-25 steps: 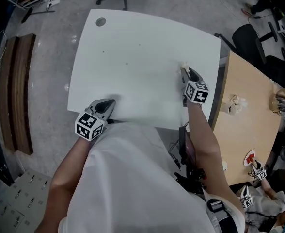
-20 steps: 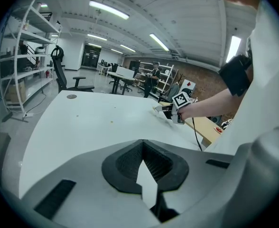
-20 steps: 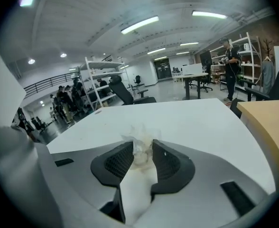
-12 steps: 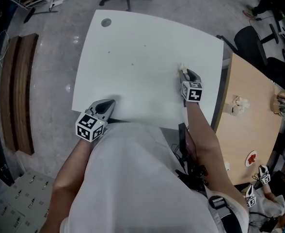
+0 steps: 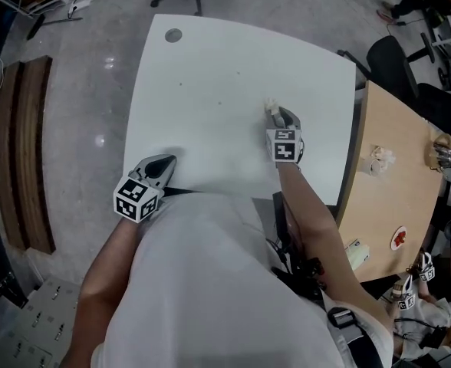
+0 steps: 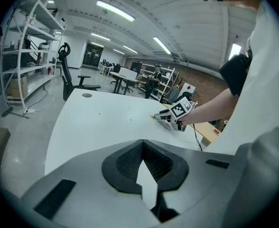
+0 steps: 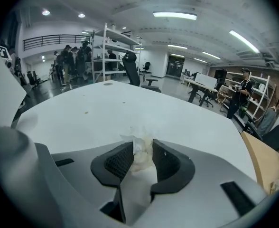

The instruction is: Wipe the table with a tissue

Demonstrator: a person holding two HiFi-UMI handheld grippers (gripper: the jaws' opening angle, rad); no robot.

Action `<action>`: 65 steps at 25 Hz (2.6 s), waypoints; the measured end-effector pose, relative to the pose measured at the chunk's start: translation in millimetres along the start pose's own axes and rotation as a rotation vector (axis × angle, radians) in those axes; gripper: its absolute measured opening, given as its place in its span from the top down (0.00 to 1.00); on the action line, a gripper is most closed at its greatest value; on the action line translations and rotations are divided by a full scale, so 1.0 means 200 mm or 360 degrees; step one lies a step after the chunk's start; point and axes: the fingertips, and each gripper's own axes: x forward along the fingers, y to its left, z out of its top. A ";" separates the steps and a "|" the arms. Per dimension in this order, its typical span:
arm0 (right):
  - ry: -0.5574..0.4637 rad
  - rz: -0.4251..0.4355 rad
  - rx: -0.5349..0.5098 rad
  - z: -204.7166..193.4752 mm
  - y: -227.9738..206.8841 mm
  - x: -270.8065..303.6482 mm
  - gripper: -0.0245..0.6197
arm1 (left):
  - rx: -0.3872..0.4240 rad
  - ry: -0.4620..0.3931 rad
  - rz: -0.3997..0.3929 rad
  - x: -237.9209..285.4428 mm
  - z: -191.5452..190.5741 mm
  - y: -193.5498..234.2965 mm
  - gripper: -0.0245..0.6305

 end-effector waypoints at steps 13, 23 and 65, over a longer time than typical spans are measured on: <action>-0.0035 0.0392 0.0129 0.10 0.39 -0.09 0.78 | -0.0012 -0.0014 -0.0161 -0.01 -0.03 0.14 0.96; -0.0005 0.0384 0.0046 0.24 0.48 0.04 0.78 | -0.0021 -0.0046 -0.0150 -0.09 -0.03 0.26 0.95; 0.0050 0.0065 -0.0591 0.29 0.82 0.13 0.78 | 0.0000 0.0005 -0.0168 -0.16 -0.10 0.38 0.96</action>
